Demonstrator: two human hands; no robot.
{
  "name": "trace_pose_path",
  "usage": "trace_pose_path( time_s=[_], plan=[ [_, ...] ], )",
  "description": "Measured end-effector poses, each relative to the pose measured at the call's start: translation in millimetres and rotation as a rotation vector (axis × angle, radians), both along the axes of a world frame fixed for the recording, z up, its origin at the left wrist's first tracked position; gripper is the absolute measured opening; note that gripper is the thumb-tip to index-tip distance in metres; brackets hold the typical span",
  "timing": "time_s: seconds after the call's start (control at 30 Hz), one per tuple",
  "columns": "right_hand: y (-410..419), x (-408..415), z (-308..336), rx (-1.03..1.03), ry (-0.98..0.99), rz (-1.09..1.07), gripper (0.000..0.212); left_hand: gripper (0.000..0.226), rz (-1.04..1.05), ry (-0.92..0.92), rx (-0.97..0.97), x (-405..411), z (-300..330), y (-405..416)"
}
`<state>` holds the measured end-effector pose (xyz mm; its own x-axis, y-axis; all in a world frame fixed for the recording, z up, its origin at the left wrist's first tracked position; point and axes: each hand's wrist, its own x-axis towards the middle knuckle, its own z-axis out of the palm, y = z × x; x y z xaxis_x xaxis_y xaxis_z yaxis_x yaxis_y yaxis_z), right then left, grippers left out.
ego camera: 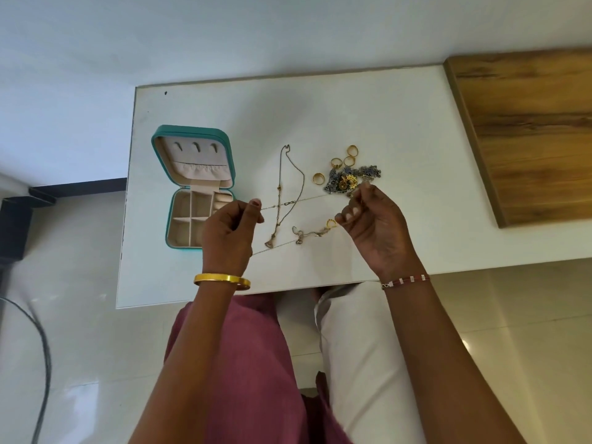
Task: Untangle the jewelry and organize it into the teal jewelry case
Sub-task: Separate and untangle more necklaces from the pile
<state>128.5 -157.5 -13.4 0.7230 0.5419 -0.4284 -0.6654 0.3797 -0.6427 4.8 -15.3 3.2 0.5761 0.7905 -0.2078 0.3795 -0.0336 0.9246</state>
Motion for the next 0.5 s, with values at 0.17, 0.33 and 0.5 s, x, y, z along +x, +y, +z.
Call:
trace_pose_path(
  time_s=[0.17, 0.33, 0.5],
  plan=[
    [8.0, -3.7, 9.4, -0.194, -0.156, 0.077, 0.021, 0.031, 0.179, -0.2, -0.437, -4.4, -5.0, -1.7],
    [11.4, -6.6, 26.3, -0.381, -0.389, 0.188, 0.019, 0.027, 0.055, -0.087, -0.243, -5.6, -11.7, -8.5],
    [15.3, -10.2, 45.3, -0.482, -0.593, 0.358, 0.016, 0.013, -0.079, 0.05, 0.007, 2.1, -11.1, -23.8]
  ],
)
